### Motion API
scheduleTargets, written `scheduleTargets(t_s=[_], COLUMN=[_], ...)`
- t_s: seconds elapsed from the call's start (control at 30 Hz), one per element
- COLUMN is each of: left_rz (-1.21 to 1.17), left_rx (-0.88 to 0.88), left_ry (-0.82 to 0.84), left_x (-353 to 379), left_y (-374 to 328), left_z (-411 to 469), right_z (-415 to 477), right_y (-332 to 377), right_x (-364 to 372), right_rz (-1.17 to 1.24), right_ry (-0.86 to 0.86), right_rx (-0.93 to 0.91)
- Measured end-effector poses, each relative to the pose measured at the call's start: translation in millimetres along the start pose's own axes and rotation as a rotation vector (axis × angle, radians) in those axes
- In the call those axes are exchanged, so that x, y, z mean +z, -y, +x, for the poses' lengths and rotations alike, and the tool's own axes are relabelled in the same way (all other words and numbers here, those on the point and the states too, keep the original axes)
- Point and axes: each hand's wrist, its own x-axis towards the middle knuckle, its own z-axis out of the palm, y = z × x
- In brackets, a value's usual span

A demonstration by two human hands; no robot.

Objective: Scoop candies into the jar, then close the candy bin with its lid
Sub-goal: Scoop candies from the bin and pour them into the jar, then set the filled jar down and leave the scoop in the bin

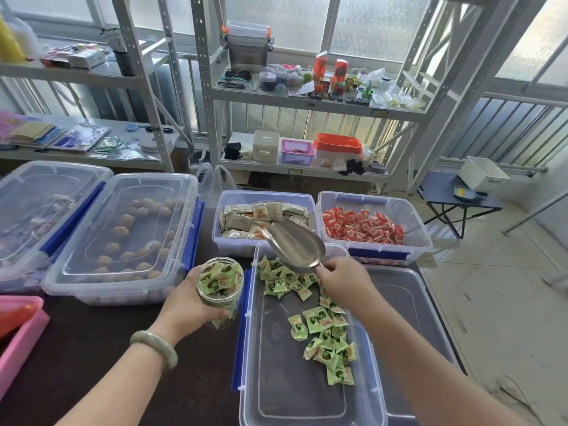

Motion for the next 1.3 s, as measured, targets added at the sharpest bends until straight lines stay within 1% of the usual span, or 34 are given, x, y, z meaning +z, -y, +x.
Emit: scheduleTargets(t_s=[0.07, 0.2, 0.27, 0.37, 0.5, 0.57, 0.7, 0.8, 0.97, 1.2, 1.3], left_rz=[0.01, -0.013, -0.033, -0.037, -0.04, -0.061, -0.07, -0.058, -0.028, -0.064, -0.075], left_rx=[0.002, -0.022, -0.039, -0.056, -0.106, -0.119, -0.12, -0.135, -0.187, -0.237, -0.199], left_ry=[-0.024, -0.082, -0.103, -0.109, -0.129, -0.148, -0.161, -0.177, -0.204, -0.172, -0.257], left_x=[2.5, 9.7, 14.0, 20.2, 27.3, 29.8, 30.3, 27.8, 20.1, 20.0, 18.6], left_y=[2.4, 10.8, 14.4, 20.1, 25.5, 27.3, 28.0, 31.9, 45.8, 44.5, 39.3], left_z=[-0.7, -2.9, -3.1, -0.8, -1.0, -1.6, 1.2, 4.2, 5.9, -0.9, -10.6], right_z=[1.4, 0.5, 1.5, 4.3, 3.1, 0.8, -1.3, 1.2, 2.8, -1.2, -3.4], right_y=[-27.7, -70.7, -84.1, -93.7, -85.5, -78.7, -71.7, -73.1, -77.4, -73.7, -71.8], right_x=[26.3, 83.2, 105.3, 128.0, 135.4, 131.8, 122.4, 120.0, 121.8, 120.8, 119.4], right_rz=[0.1, 0.402, 0.483, 0.502, 0.551, 0.534, 0.421, 0.393, 0.433, 0.425, 0.357], right_ry=[-0.012, -0.029, -0.021, -0.025, -0.058, -0.067, -0.017, -0.013, 0.053, 0.117, 0.105], right_rx=[0.138, 0.422, 0.513, 0.577, 0.591, 0.577, 0.538, 0.529, 0.546, 0.475, 0.442])
